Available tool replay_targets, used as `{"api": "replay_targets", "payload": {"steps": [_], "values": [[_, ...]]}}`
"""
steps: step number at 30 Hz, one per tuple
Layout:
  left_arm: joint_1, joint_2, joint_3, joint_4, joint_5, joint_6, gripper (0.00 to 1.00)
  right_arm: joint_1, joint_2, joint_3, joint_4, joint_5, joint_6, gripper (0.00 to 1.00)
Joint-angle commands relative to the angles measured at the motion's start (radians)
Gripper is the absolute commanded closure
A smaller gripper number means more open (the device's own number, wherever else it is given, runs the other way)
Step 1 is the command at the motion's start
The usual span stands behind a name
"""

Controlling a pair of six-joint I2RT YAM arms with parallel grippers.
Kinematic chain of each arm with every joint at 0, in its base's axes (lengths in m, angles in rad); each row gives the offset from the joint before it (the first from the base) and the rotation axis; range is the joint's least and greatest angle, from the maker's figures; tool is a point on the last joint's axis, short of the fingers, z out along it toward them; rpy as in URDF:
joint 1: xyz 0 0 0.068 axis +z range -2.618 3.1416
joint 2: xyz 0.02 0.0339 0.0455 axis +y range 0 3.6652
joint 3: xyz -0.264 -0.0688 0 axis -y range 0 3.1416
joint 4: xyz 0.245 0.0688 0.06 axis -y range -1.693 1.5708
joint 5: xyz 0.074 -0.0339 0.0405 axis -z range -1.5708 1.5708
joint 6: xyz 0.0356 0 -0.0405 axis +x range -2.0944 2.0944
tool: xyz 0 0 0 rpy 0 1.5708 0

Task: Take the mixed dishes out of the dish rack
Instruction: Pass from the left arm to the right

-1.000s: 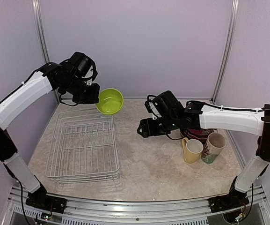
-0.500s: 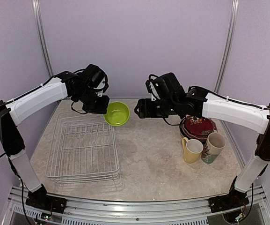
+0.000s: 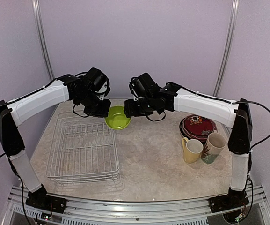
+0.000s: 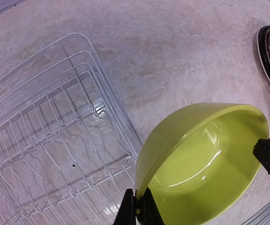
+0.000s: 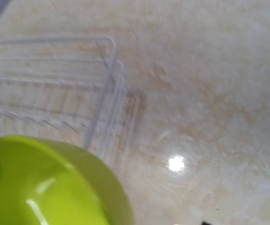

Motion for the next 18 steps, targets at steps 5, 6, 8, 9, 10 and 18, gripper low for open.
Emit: {"api": "replay_targets", "payload": {"steps": [5,6,8,9,10,18], "values": [[-0.015,-0.019,0.000,0.022,0.005,0.004,1.00,0.011,0.068,0.076,-0.100,0.038,-0.021,0.58],[-0.015,-0.019,0.001,0.019,0.007,0.004,1.00,0.011,0.073,0.080,-0.101,0.038,-0.022,0.61],[-0.016,-0.020,0.000,0.020,0.010,0.002,1.00,0.011,0.085,0.091,-0.104,0.037,-0.024,0.67],[-0.016,-0.019,0.000,0.020,0.011,0.001,1.00,0.011,0.095,0.096,-0.106,0.033,-0.026,0.68],[-0.016,-0.019,0.000,0.020,0.011,0.001,1.00,0.011,0.100,0.103,-0.108,0.030,-0.026,0.69],[-0.026,-0.014,0.003,0.017,0.023,-0.003,1.00,0.010,0.144,0.151,-0.129,0.025,-0.029,0.81]]}}
